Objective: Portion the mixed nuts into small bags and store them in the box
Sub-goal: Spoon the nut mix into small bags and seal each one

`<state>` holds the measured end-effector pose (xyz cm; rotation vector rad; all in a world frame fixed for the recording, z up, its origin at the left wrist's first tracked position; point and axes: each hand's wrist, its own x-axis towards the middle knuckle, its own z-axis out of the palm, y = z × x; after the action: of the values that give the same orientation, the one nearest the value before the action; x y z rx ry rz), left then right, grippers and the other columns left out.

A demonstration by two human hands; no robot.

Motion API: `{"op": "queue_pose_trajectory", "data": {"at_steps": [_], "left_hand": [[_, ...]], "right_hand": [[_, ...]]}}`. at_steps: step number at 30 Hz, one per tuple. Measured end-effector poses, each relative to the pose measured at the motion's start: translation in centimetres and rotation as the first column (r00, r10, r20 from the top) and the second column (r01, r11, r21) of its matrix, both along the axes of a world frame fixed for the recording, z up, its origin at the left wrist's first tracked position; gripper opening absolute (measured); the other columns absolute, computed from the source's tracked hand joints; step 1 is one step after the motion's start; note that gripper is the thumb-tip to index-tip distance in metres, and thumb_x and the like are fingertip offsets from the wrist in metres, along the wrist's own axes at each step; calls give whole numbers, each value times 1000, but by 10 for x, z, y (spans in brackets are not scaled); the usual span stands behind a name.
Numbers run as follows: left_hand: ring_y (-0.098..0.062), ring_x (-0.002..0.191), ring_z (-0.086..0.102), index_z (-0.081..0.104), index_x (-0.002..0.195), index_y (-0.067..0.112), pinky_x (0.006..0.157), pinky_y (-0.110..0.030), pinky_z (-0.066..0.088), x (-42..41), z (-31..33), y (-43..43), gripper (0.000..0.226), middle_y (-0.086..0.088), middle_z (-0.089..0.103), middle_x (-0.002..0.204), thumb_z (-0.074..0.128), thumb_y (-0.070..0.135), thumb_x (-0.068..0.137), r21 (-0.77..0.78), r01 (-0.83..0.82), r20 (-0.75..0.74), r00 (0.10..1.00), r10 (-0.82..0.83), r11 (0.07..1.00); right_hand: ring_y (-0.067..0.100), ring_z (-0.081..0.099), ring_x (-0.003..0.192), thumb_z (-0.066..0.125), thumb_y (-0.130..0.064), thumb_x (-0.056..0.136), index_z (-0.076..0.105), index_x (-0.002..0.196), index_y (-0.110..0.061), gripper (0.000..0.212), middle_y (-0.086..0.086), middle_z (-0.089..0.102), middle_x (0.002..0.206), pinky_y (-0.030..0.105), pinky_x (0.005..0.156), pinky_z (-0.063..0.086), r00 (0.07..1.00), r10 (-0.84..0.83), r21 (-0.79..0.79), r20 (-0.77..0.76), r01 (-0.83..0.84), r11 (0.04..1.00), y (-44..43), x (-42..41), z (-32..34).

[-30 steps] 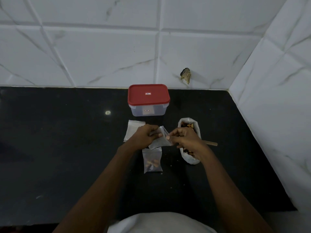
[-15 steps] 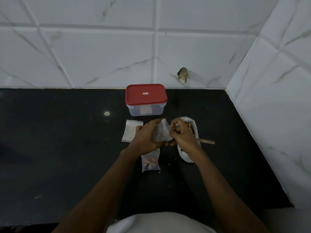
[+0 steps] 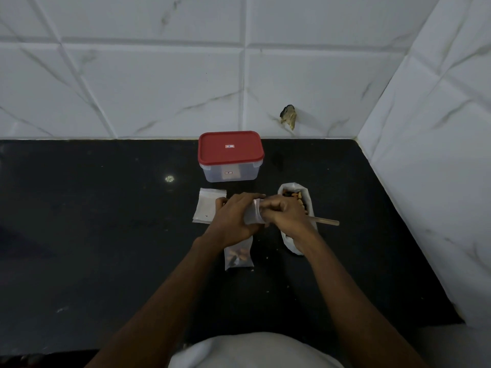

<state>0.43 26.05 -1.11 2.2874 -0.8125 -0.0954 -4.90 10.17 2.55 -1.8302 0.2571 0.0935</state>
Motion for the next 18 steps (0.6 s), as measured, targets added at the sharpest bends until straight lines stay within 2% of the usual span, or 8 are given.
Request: {"op": "queue_pose_trajectory", "data": {"at_steps": [2, 4, 6, 8, 12, 13, 15, 18], "left_hand": [[-9, 123, 44, 47, 135, 30, 97, -27, 22, -2, -1, -1, 67, 7, 53, 133, 76, 45, 76, -9, 7, 1, 1000, -7, 1000], [-8, 122, 45, 47, 136, 29, 97, -27, 22, -4, -2, -2, 68, 7, 54, 134, 75, 46, 77, -22, -3, -2, 1000, 3, 1000], [-8, 120, 47, 49, 133, 29, 95, -26, 22, -5, -3, -4, 63, 8, 56, 132, 74, 44, 78, -32, -19, -18, 1000, 18, 999], [-8, 117, 49, 52, 129, 29, 92, -25, 22, -6, -5, -5, 55, 8, 59, 127, 74, 41, 80, -35, -26, -40, 999, 25, 999], [-9, 116, 50, 51, 129, 28, 95, -29, 25, -4, -5, -5, 52, 7, 59, 125, 72, 38, 83, -29, -28, -91, 996, 25, 999], [-10, 118, 49, 50, 130, 27, 96, -29, 24, -3, -4, -5, 53, 7, 58, 127, 71, 39, 83, -16, -23, -101, 995, 21, 1000], [-11, 121, 48, 49, 133, 26, 99, -30, 24, -3, -6, -6, 57, 6, 57, 130, 71, 40, 83, 13, -17, -103, 995, 18, 1000], [-12, 125, 44, 48, 135, 25, 102, -32, 25, -4, -10, -7, 59, 5, 54, 133, 71, 41, 83, 59, -27, -101, 994, 33, 998]], "right_hand": [[9, 68, 83, 69, -12, 88, 74, 83, -25, 15, -4, 73, 89, 21, 65, 57, 997, -72, -4, 3, 72, 997, 5, -1, 1], [9, 69, 77, 74, -20, 84, 74, 77, -25, 9, -5, 73, 78, 27, 66, 59, 993, -119, -43, 23, 120, 992, 7, -1, -2], [11, 69, 77, 76, -23, 82, 74, 79, -21, 4, -3, 73, 77, 30, 70, 59, 991, -130, -97, 20, 132, 987, 6, 0, -2], [9, 68, 76, 74, -24, 84, 75, 83, -17, 7, -3, 72, 78, 24, 68, 57, 994, -111, -121, -2, 110, 987, 4, -2, 0], [7, 65, 83, 68, -26, 91, 72, 89, -19, 9, -7, 68, 86, 16, 66, 48, 985, -169, 23, -37, 170, 985, -15, -7, 8], [5, 62, 85, 67, -28, 91, 70, 87, -24, 7, -10, 66, 89, 18, 70, 48, 972, -230, -22, -44, 229, 973, -25, -7, 8], [6, 58, 92, 65, -32, 91, 66, 89, -30, 3, -7, 62, 102, 25, 78, 49, 944, -328, -250, -34, 309, 917, -55, -9, 0], [16, 56, 104, 67, -34, 88, 67, 105, -29, 17, 2, 58, 120, 32, 81, 48, 937, -344, -582, -59, 248, 774, -97, -18, -18]]}}
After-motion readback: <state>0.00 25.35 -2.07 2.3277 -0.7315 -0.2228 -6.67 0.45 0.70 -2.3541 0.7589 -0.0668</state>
